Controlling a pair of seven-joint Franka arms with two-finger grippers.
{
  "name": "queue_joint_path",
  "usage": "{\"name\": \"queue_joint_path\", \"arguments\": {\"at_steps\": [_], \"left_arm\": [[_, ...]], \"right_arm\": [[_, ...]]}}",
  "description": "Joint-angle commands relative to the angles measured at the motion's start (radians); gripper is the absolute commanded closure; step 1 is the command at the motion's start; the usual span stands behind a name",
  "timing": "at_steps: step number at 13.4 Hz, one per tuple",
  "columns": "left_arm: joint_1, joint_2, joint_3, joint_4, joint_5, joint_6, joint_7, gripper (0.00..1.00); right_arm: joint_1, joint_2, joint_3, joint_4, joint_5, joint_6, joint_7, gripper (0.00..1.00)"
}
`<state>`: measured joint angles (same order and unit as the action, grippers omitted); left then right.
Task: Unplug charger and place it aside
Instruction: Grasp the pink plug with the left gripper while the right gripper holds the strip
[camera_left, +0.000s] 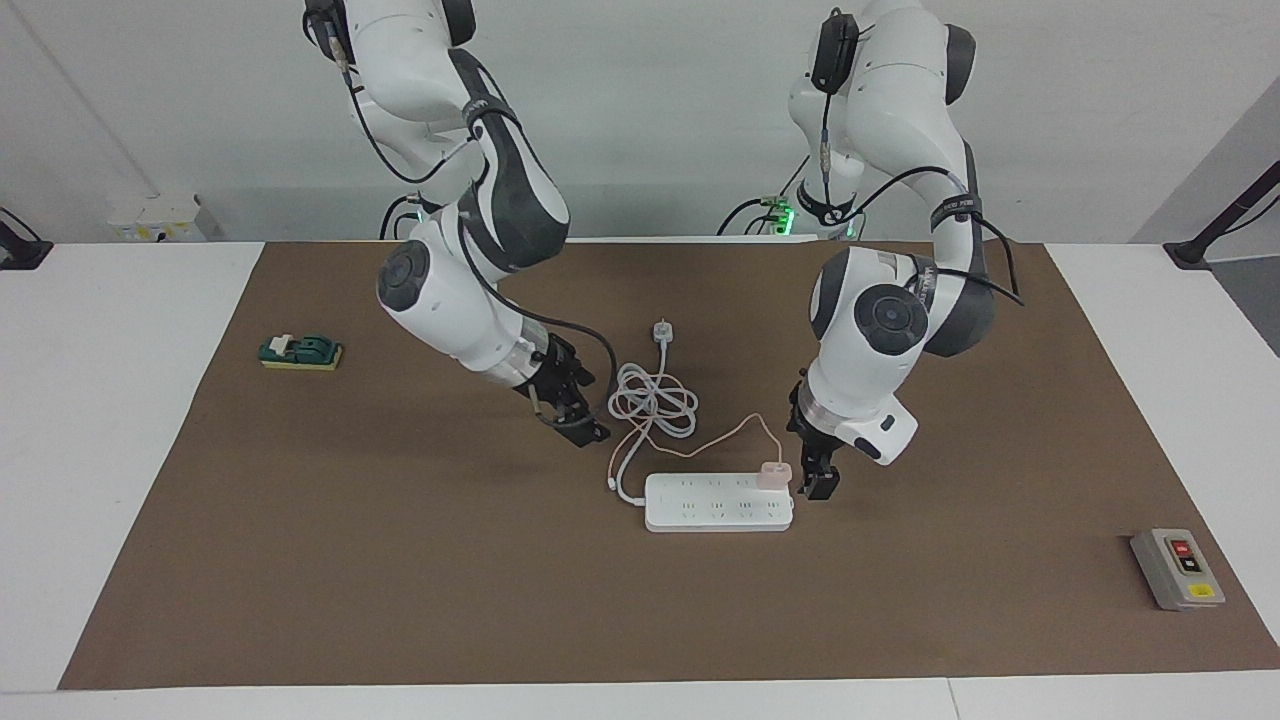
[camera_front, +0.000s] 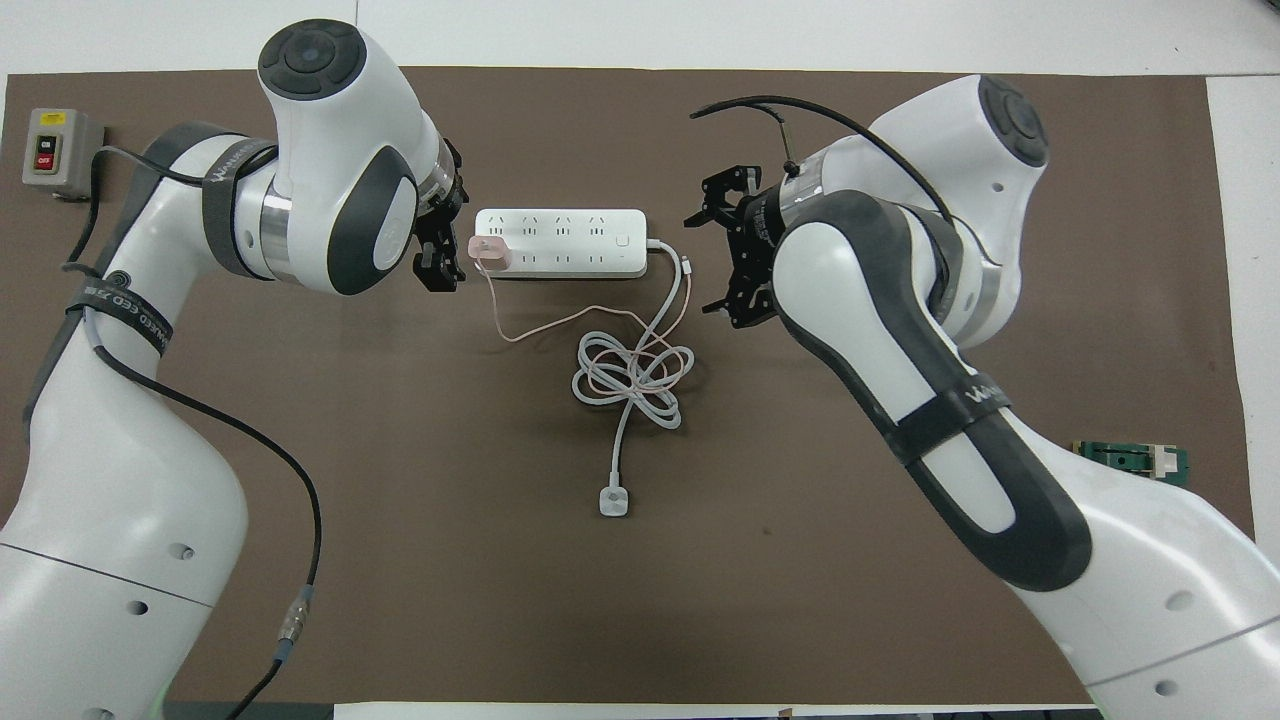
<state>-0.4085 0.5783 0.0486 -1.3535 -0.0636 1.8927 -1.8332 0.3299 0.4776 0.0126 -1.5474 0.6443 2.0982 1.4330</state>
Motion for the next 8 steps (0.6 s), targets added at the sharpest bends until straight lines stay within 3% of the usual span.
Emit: {"name": "queue_joint_path", "arguments": {"at_steps": [1,3,4,8], "left_arm": [[-0.029,0.040,0.017,0.033,0.019,0.000,-0.028,0.00],[-0.029,0.046,0.017,0.031,0.018,0.023,-0.024,0.00],[-0.027,0.054,0.017,0.033,0.018,0.028,-0.023,0.00],[-0.035,0.061,0.017,0.030,0.021,0.052,-0.023,0.00]], "right_arm": [[0.032,0.148,0.000,0.119,0.136,0.090,0.053,0.00],[0.035,0.223,0.000,0.189,0.202,0.109,0.114,0.00],[0.038,0.287,0.000,0.273,0.218,0.095,0.141,0.00],[0.028,0.487,0.044,0.487,0.225,0.086,0.142,0.00]]}}
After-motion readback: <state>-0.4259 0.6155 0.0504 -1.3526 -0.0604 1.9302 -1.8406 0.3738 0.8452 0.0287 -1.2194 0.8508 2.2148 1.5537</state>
